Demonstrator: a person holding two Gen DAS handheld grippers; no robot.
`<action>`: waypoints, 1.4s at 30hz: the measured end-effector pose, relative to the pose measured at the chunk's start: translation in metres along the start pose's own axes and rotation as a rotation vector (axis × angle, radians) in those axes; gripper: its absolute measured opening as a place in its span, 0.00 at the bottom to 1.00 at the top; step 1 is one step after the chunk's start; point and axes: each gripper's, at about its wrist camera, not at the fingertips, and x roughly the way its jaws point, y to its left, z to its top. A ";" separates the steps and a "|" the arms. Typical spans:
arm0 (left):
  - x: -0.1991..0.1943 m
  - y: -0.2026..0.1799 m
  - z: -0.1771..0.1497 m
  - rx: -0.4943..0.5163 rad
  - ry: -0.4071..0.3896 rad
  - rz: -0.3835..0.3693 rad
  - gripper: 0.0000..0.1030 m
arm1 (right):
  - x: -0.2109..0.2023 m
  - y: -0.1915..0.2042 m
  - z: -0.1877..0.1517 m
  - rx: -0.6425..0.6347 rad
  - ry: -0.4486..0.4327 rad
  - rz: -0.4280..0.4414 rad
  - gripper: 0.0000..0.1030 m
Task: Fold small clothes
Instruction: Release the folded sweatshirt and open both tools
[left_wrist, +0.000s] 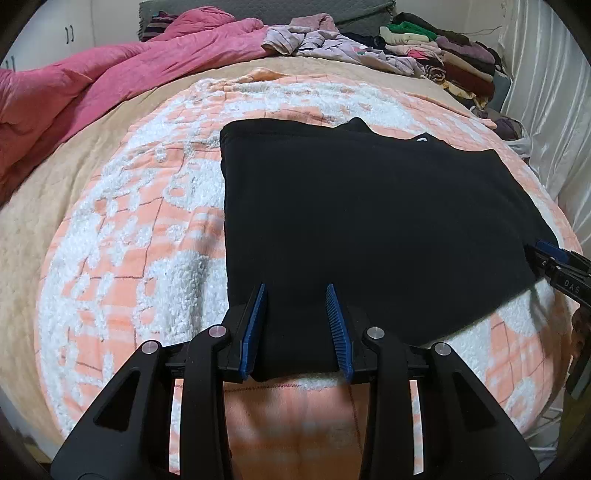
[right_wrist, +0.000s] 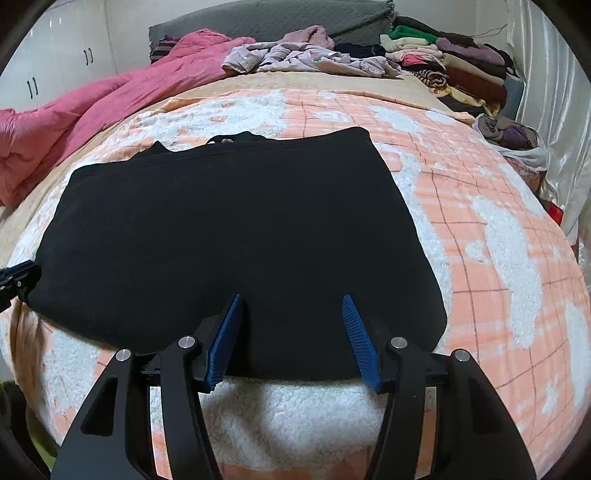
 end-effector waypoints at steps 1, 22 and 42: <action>-0.001 0.000 0.000 -0.003 0.000 -0.001 0.25 | 0.000 0.001 0.000 0.001 0.000 -0.004 0.54; -0.014 0.000 0.000 -0.017 -0.008 -0.003 0.25 | -0.018 0.002 -0.006 0.043 0.020 0.017 0.67; -0.036 0.006 -0.002 -0.045 -0.044 0.029 0.55 | -0.045 0.000 -0.007 0.064 -0.023 0.022 0.84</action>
